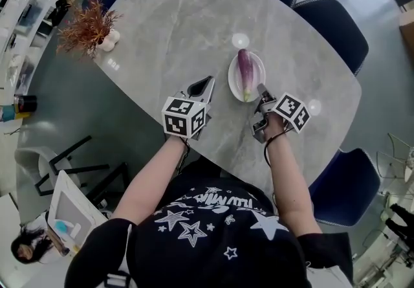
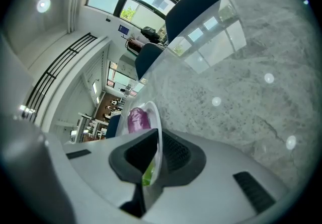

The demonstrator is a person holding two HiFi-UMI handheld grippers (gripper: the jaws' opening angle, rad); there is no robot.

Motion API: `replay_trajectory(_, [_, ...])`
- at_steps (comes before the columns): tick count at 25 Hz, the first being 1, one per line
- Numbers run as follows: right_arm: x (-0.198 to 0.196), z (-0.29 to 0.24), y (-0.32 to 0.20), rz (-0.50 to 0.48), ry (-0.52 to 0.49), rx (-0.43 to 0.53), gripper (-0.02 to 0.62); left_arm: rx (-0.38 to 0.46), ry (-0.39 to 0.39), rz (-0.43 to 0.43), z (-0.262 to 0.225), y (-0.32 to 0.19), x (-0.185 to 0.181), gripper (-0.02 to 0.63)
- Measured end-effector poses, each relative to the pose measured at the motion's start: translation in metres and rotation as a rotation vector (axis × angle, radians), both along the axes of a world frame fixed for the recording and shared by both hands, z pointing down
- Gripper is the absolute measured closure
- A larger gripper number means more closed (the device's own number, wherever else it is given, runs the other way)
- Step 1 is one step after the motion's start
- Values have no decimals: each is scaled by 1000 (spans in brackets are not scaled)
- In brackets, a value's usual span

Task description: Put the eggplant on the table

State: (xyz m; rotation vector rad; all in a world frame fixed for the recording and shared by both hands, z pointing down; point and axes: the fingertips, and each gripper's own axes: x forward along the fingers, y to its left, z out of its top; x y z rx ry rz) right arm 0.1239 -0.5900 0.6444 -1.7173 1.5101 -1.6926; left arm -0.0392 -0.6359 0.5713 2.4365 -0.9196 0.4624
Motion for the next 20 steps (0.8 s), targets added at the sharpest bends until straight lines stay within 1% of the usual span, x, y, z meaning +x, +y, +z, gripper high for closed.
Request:
replay_trajectory(4, [2,1,-1,1,5,0,577,-6,4,4,1,3,4,598])
replay_trajectory(6, [1,2,-2,-17,11,-1,575,-9,2,8,2,4,4,598])
replay_trajectory(10, [-6,8,1,-66,19,-37,575,-11,3,-3,2,4,1,598])
replay_trajectory(20, [-8,11,7,-117,50,-72,572,-2,-1,-23,-1,11,-2,598])
